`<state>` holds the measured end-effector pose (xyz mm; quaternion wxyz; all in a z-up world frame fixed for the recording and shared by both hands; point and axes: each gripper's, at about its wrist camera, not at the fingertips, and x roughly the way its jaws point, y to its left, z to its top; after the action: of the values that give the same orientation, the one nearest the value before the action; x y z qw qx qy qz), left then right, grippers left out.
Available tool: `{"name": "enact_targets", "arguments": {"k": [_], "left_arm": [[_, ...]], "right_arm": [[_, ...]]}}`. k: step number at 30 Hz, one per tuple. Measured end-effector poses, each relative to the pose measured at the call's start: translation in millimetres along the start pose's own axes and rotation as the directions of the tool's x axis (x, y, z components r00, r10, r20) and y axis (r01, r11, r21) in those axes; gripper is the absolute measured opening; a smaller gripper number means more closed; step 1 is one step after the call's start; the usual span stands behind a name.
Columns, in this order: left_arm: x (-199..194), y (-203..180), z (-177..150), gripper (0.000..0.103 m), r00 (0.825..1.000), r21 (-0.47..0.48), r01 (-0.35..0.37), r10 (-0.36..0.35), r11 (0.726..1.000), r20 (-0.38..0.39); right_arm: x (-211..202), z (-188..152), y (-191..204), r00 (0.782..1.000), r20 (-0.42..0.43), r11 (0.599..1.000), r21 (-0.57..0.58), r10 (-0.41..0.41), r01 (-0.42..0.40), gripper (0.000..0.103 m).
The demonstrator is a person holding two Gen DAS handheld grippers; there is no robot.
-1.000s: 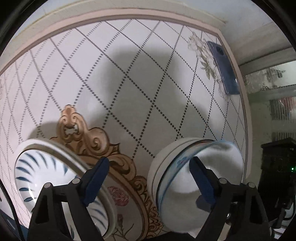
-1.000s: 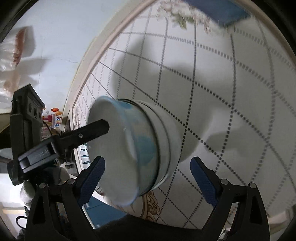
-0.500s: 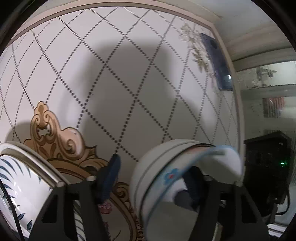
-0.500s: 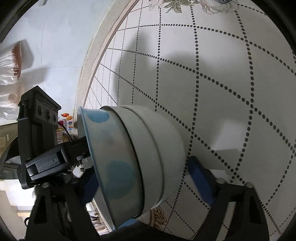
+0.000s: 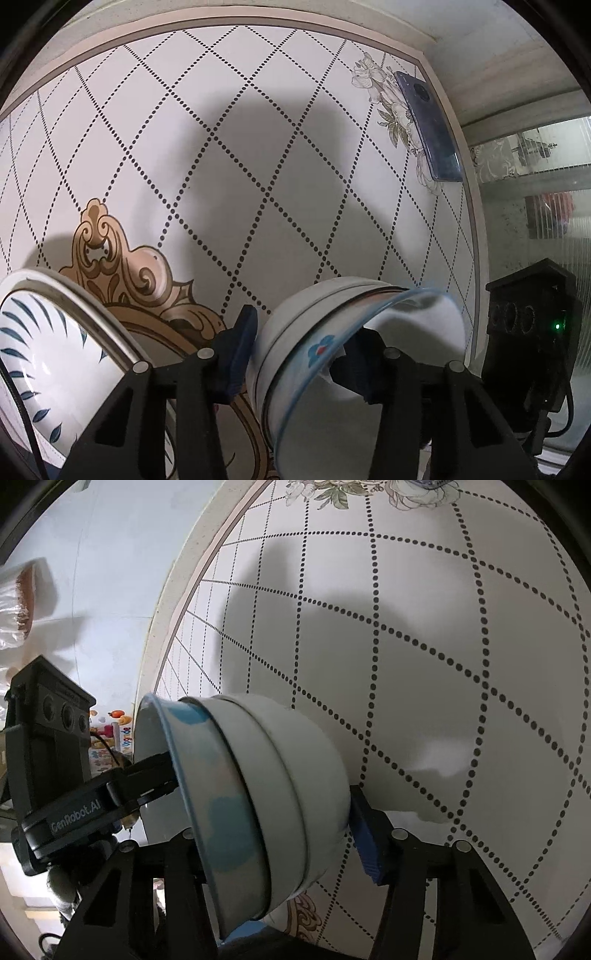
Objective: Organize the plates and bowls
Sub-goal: 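Lift the three-bowl stack with both grippers over the plate stack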
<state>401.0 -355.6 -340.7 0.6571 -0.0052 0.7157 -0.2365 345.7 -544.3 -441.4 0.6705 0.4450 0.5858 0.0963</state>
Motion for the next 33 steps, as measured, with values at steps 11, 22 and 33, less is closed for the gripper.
{"name": "enact_targets", "arguments": {"k": [11, 22, 33], "left_arm": [[-26.0, 8.4, -4.0, 0.043, 1.0, -0.022, 0.001, 0.0, 1.0, 0.028], [-69.8, 36.0, -6.8, 0.043, 0.996, -0.086, 0.018, -0.011, 0.996, 0.085], [-113.4, 96.2, -27.3, 0.043, 0.99, -0.208, 0.009, 0.019, 0.978, 0.137]], "right_arm": [[-9.7, 0.1, 23.1, 1.0, -0.012, 1.0, -0.023, -0.009, 0.009, 0.058], [-10.7, 6.8, 72.0, 0.999, -0.031, 0.995, -0.098, -0.005, 0.002, 0.058], [23.4, 0.7, 134.1, 0.992, -0.129, 0.978, -0.208, 0.0, -0.027, 0.058]]}}
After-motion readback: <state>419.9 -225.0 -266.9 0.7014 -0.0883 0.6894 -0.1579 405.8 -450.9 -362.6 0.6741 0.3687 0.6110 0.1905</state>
